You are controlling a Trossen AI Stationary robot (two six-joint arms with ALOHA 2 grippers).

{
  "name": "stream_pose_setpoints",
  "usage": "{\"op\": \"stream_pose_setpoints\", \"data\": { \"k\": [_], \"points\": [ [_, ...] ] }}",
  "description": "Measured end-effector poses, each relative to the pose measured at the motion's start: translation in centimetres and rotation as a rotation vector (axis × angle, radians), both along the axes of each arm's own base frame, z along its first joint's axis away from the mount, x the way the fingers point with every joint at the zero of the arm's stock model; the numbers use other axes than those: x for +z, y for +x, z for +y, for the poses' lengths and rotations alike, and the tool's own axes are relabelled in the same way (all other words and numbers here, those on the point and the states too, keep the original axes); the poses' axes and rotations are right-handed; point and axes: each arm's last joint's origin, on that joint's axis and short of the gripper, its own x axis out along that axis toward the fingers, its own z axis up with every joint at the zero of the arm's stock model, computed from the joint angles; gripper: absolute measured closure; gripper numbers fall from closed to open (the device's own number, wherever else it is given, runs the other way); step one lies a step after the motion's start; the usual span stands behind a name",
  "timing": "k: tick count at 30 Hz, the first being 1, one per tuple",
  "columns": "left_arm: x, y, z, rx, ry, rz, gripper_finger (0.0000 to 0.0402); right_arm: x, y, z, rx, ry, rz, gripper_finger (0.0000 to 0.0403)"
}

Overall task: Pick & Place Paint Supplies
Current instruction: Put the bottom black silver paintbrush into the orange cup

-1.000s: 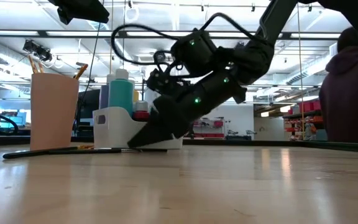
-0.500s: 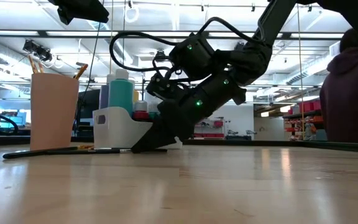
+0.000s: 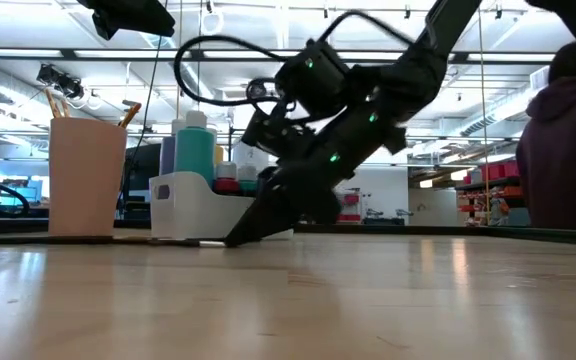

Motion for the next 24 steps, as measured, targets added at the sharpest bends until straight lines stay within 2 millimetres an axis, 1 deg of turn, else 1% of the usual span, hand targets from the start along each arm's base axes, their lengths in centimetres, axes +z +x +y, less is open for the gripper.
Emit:
{"op": "stream_pose_setpoints", "data": {
  "k": [2,4,7,9,13,18,21,24],
  "points": [
    [0.0,0.0,0.0,-0.002,-0.001,0.0,0.0299,0.9,-0.4,0.5,0.028,-0.005,0.024,0.0401],
    [0.0,0.0,-0.1,-0.021,-0.014,0.003,0.0299,2.2,-0.8,0.9,0.049,-0.021,0.031,0.0402],
    [-0.1,0.2,-0.3,-0.066,-0.045,0.005,0.0299,4.1,-1.5,1.7,0.073,-0.121,0.033,0.0402],
    [-0.3,0.7,-0.5,-0.075,-0.06,-0.012,0.0299,5.1,-1.9,2.3,0.108,-0.253,0.025,0.0402],
    [-0.8,1.9,-1.0,-0.12,-0.097,-0.022,0.0299,7.9,-2.4,4.2,0.223,-0.562,-0.062,0.0402],
    [-1.9,3.5,-1.7,-0.159,-0.095,0.015,0.0294,10.1,-3.2,6.5,0.339,-0.927,-0.121,0.0403],
    [-2.6,4.2,-1.8,-0.162,-0.078,0.054,0.0283,10.9,-3.5,7.8,0.385,-1.131,-0.126,0.0403],
    [-3.0,4.8,-1.5,-0.166,-0.134,0.072,0.0265,11.3,-3.5,8.4,0.379,-1.264,-0.118,0.0403]
  ]
}}
